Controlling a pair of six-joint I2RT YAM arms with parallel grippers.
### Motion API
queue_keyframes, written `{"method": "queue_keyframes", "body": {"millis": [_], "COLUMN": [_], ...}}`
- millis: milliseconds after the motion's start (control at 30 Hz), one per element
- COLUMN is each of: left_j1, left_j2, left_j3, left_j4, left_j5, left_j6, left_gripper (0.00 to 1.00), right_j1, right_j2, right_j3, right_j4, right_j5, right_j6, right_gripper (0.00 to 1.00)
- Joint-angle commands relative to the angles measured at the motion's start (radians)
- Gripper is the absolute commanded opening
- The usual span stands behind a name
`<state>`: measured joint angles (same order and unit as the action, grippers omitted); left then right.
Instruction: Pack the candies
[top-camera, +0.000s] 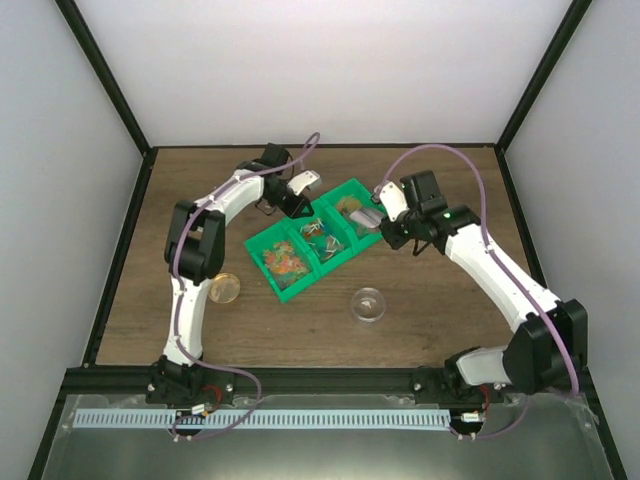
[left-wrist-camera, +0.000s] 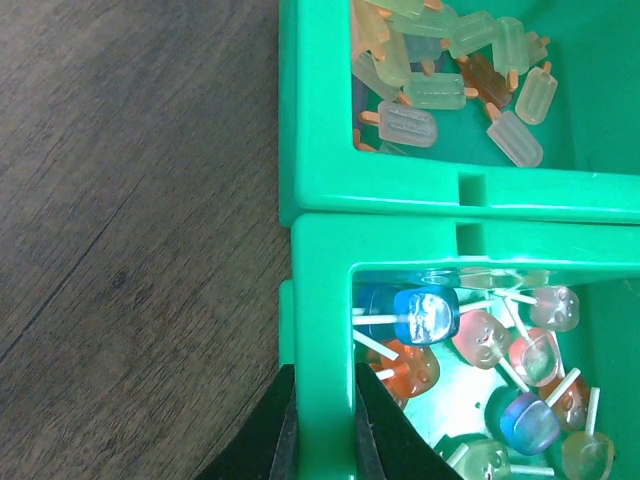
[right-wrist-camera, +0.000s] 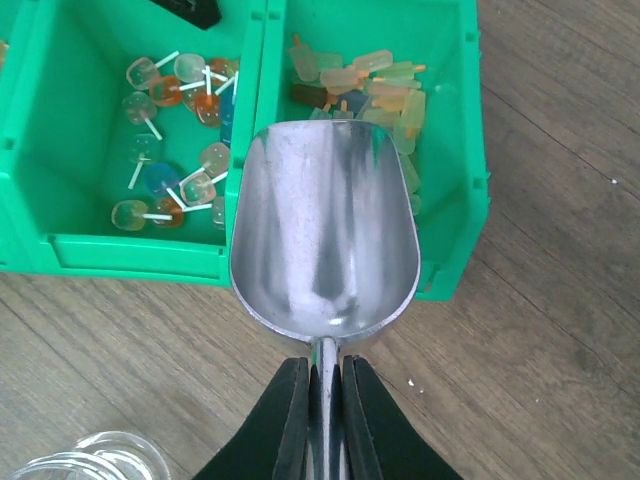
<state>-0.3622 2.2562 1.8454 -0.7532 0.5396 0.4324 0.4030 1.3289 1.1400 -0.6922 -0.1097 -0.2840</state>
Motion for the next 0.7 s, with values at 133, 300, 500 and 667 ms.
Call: {"method": "queue_keyframes", "body": {"millis": [133, 300, 500, 667], "left_j1": [0.037, 0.036, 0.028, 0.025], "left_j2": [0.009, -0.027, -0.079, -0.083], "left_j3": [0.002, -0.037, -0.126, -0.166], "left_j4": [0.06, 0.121, 0.197, 0.212], "left_j5": [0.199, 0.165, 0.151, 0.196], "left_j6": [-0.091, -0.127, -0.144, -0.16], "left_gripper": [0.04, 0.04, 0.04, 0.04], "right_j1": [-0.008, -0.008, -0.009, -0.008], "right_j2": [0.124, 0.25, 0.367, 0.426], "right_j3": [0.132, 0.262, 0.388, 0.449], "right_j4": [-0.074, -0.154, -0.253, -0.327], "right_j5": [0.029, 0.088, 0.108, 0.11], "right_j6": [-0.04, -0.031, -0.046, -0.064], "right_gripper": [0.01, 0.01, 0.01, 0.01]}}
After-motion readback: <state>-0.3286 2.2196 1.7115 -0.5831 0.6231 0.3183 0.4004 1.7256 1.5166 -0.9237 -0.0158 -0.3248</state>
